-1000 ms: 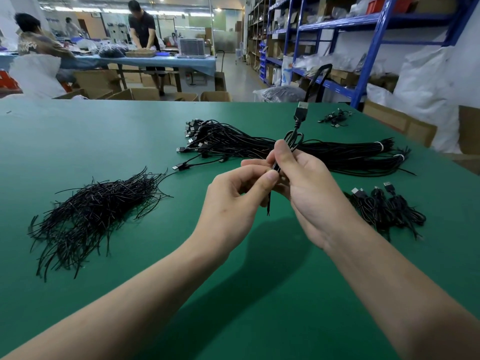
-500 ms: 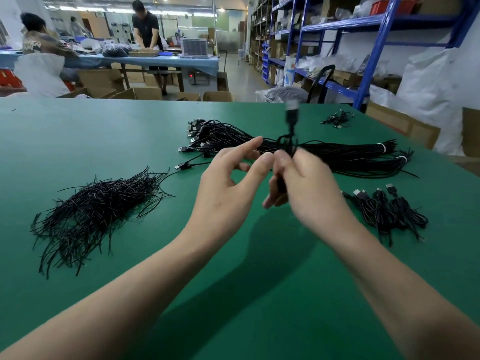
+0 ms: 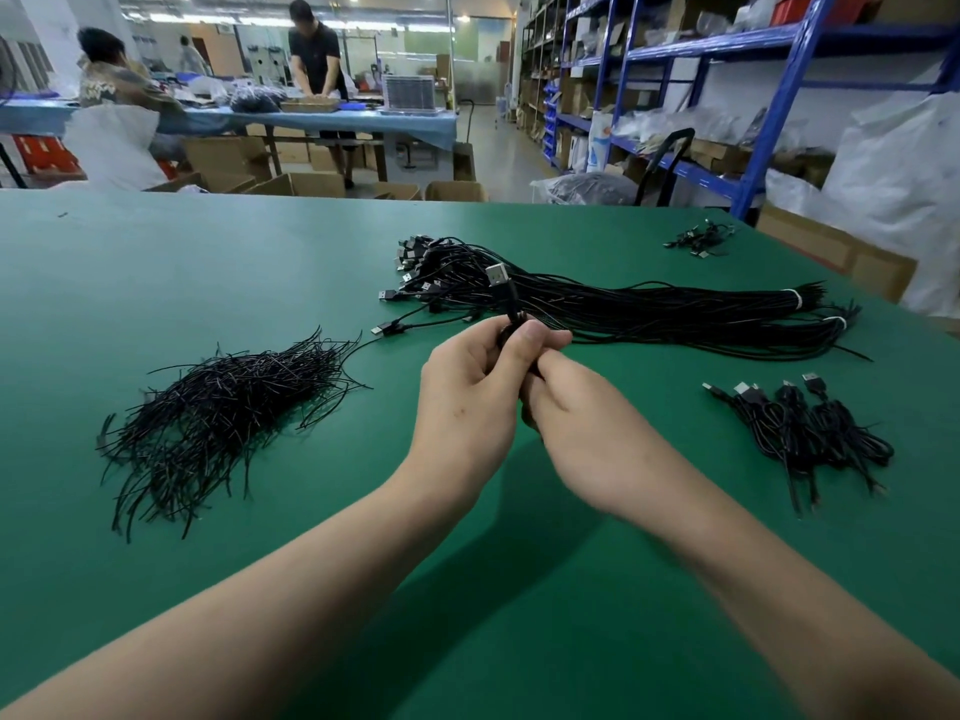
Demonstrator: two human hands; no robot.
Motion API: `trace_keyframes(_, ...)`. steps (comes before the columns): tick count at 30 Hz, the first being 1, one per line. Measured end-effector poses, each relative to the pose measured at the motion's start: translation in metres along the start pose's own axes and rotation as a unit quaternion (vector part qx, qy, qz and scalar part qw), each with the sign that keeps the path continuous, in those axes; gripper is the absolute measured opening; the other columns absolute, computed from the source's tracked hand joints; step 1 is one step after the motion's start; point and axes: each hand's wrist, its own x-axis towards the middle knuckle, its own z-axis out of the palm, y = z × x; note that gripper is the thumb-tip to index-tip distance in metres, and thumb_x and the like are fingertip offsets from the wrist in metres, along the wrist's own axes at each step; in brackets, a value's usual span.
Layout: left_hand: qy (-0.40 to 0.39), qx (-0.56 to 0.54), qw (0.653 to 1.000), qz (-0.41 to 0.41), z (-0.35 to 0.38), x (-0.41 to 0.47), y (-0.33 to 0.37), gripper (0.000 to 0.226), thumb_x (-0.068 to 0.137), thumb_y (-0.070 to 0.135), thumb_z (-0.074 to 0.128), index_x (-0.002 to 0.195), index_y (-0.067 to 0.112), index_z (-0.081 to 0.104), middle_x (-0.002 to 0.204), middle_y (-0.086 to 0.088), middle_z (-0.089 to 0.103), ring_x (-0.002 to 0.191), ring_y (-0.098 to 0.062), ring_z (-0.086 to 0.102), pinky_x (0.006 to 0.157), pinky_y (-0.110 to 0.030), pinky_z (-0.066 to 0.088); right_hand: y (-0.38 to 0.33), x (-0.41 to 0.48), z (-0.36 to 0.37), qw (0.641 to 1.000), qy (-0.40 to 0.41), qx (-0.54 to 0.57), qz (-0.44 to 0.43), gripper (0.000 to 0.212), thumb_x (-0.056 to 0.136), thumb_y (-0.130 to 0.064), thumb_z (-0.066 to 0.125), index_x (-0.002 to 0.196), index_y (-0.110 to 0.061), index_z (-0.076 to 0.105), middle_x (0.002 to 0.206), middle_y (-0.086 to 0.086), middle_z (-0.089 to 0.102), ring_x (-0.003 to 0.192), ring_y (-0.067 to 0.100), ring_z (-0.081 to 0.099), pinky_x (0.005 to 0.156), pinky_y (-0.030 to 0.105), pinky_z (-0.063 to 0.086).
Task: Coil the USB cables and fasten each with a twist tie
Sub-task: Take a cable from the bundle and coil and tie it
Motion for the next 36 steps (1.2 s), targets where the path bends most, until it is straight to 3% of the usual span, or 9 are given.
trace_keyframes(5,-0.028,-0.016,0.999,0.008,-0.004,0.004,0.003,0.030,0.106,0.024,0.051,0.094,0.010,0.074,0.087,-0.008,0.077,0.057,-0.016,0.059,0.056,-0.031,0.050,0.004,0.003,-0.008,0.962,-0.075,0.259,0.046,0.031,0.109,-0.022,0.037,0.081,-0.021,0.048,0.059,-0.011,0.041,0.047,0.003,0.033,0.045,0.015,0.030)
trace_keyframes(10,-0.067,-0.055,0.996,-0.009,-0.007,0.006,0.011,0.031,0.106,0.024,0.050,0.087,0.009,0.069,0.096,-0.009,0.077,0.050,-0.017,0.054,0.048,-0.025,0.051,0.011,0.003,-0.015,0.867,-0.174,0.461,0.071,0.024,0.107,-0.026,0.041,0.093,-0.013,0.056,0.069,-0.003,0.045,0.056,0.008,0.034,0.051,0.019,0.025)
trace_keyframes(16,-0.087,-0.067,0.994,-0.015,-0.010,0.010,0.014,0.029,0.106,0.026,0.050,0.089,0.010,0.067,0.097,0.000,0.078,0.068,-0.029,0.057,0.055,-0.023,0.052,0.015,0.005,-0.019,0.793,-0.220,0.559,0.101,0.034,0.101,-0.034,0.043,0.090,-0.015,0.068,0.073,0.001,0.047,0.059,0.009,0.035,0.053,0.023,0.026)
trace_keyframes(20,-0.081,-0.058,0.995,-0.021,-0.011,0.013,0.011,0.031,0.104,0.028,0.054,0.094,0.004,0.070,0.082,0.003,0.075,0.068,-0.021,0.058,0.062,-0.020,0.052,0.012,0.005,-0.011,0.817,-0.182,0.538,0.100,0.028,0.104,-0.035,0.042,0.087,-0.016,0.052,0.066,-0.005,0.039,0.055,0.006,0.028,0.046,0.019,0.021)
trace_keyframes(23,-0.113,-0.068,0.991,-0.007,-0.014,0.017,0.008,0.024,0.104,0.027,0.054,0.101,0.008,0.068,0.103,0.001,0.078,0.094,-0.024,0.062,0.080,-0.020,0.055,0.010,0.004,-0.009,0.828,-0.152,0.532,0.093,0.029,0.106,-0.035,0.041,0.084,-0.017,0.047,0.064,-0.007,0.036,0.052,0.005,0.025,0.042,0.017,0.021)
trace_keyframes(27,-0.234,-0.133,0.963,0.004,-0.029,0.025,0.007,0.036,0.101,0.033,0.047,0.127,0.013,0.062,0.126,-0.007,0.071,0.124,-0.016,0.062,0.100,-0.023,0.049,0.005,0.003,-0.013,0.799,-0.157,0.576,0.070,0.029,0.105,-0.035,0.041,0.082,-0.018,0.047,0.063,-0.007,0.033,0.051,0.005,0.023,0.042,0.018,0.020)
trace_keyframes(30,-0.246,-0.127,0.961,-0.004,-0.036,0.028,0.003,0.034,0.098,0.038,0.050,0.120,0.020,0.069,0.128,-0.003,0.070,0.131,-0.018,0.057,0.110,-0.030,0.044,0.003,0.001,-0.012,0.789,-0.177,0.586,0.058,0.030,0.105,-0.036,0.041,0.082,-0.018,0.047,0.063,-0.008,0.031,0.051,0.006,0.022,0.043,0.018,0.020)
trace_keyframes(33,-0.220,-0.113,0.969,-0.002,-0.035,0.028,0.000,0.025,0.098,0.034,0.054,0.092,0.028,0.078,0.102,0.002,0.076,0.129,-0.021,0.058,0.113,-0.036,0.042,0.004,0.002,-0.010,0.842,-0.151,0.514,0.060,0.032,0.106,-0.039,0.039,0.084,-0.018,0.048,0.063,-0.008,0.033,0.050,0.006,0.024,0.042,0.018,0.023)
trace_keyframes(36,-0.194,-0.095,0.976,-0.003,-0.035,0.028,-0.003,0.026,0.099,0.030,0.056,0.087,0.029,0.079,0.091,-0.030,0.063,0.111,-0.023,0.063,0.108,-0.034,0.044,0.007,0.003,-0.009,0.910,-0.100,0.399,0.045,0.033,0.108,-0.039,0.037,0.089,-0.016,0.053,0.062,-0.008,0.040,0.049,0.007,0.031,0.044,0.019,0.029)
